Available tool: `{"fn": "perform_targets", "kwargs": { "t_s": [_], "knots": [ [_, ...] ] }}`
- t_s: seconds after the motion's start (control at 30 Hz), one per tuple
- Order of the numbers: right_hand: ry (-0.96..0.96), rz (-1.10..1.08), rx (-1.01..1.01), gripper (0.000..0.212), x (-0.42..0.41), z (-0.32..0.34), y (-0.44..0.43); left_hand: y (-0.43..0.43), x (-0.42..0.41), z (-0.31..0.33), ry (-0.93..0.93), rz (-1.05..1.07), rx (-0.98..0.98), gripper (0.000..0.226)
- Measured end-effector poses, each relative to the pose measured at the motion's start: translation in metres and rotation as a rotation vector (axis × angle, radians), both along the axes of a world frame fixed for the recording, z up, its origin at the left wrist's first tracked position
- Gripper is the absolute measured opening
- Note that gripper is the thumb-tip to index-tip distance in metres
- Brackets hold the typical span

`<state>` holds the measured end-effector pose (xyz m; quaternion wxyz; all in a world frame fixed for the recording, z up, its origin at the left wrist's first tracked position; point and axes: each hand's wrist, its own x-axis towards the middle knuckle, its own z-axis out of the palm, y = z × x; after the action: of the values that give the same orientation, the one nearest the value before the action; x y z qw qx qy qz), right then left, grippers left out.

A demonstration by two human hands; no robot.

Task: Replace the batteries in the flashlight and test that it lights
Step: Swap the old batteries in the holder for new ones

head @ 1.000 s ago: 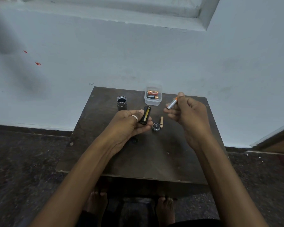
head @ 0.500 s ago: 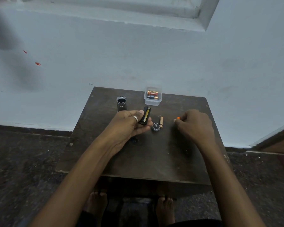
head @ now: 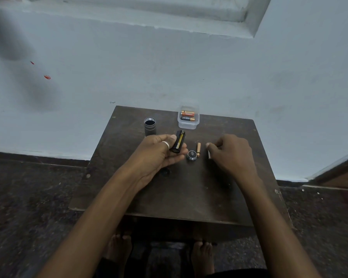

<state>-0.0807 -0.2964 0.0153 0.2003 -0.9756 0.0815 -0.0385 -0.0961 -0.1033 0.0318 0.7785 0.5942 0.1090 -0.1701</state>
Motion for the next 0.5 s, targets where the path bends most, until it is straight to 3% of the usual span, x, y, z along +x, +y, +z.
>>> {"fn": "perform_targets", "kwargs": {
  "t_s": [0.13, 0.23, 0.3, 0.37, 0.5],
  "knots": [
    [-0.111, 0.032, 0.122, 0.028, -0.002, 0.009, 0.001, 0.001, 0.001, -0.001, 0.012, 0.005, -0.040, 0.022],
    [-0.093, 0.184, 0.442, 0.013, -0.004, 0.019, 0.009, 0.001, 0.001, -0.001, 0.009, 0.004, -0.089, 0.023],
    [-0.020, 0.314, 0.575, 0.037, -0.006, 0.021, 0.015, 0.000, 0.001, 0.000, 0.004, -0.010, -0.116, 0.025],
    [-0.015, 0.399, 0.582, 0.053, -0.009, 0.020, 0.022, 0.000, 0.001, 0.000, 0.005, -0.017, -0.131, 0.027],
    [-0.130, 0.431, 0.502, 0.059, -0.012, 0.019, 0.031, -0.001, 0.001, 0.000, 0.007, -0.011, -0.099, 0.028]
  ]
}}
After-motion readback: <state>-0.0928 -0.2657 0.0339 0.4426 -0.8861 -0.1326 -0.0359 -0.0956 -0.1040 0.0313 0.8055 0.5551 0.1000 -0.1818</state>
